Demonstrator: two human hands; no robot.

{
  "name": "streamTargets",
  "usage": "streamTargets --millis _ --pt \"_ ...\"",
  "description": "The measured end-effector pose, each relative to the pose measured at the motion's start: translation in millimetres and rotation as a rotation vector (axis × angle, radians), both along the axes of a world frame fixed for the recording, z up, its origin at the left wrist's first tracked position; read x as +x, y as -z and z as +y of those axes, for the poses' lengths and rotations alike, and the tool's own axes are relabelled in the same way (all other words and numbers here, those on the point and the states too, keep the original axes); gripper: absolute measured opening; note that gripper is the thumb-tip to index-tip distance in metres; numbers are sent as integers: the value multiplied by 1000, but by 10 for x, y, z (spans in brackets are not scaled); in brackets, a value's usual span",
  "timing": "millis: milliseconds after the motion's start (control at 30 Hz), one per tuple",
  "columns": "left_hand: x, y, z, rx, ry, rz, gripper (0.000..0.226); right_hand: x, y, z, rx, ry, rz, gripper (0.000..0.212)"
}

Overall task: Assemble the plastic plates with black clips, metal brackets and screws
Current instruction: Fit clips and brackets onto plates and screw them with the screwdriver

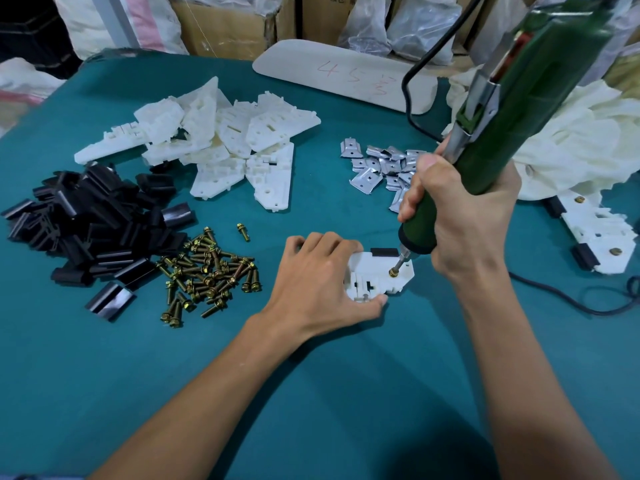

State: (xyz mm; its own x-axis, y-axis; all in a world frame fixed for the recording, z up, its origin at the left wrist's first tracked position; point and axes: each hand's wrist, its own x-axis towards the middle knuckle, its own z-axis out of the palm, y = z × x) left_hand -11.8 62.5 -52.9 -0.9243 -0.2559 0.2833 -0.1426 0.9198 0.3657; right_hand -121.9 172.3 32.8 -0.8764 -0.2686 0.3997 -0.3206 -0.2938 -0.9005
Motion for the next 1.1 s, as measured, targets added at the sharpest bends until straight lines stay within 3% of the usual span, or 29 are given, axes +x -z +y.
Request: streamTargets --millis 433,567,733,967,1100 --pt "-1 8 -4 7 0 6 75 20 -29 12 20 -31 -4 17" --pt "1 10 -49 20 53 11 74 22 -79 51 3 -191 -57 17" --pt "-11 -16 -94 27 108 -8 76 -94 -238 167 -133 -615 -313 69" --pt "38 -11 -88 17 117 -6 78 -130 -317 520 34 -253 -425 64" --pt "59 -14 -80 38 113 -4 79 -60 -116 851 336 -11 -473 32"
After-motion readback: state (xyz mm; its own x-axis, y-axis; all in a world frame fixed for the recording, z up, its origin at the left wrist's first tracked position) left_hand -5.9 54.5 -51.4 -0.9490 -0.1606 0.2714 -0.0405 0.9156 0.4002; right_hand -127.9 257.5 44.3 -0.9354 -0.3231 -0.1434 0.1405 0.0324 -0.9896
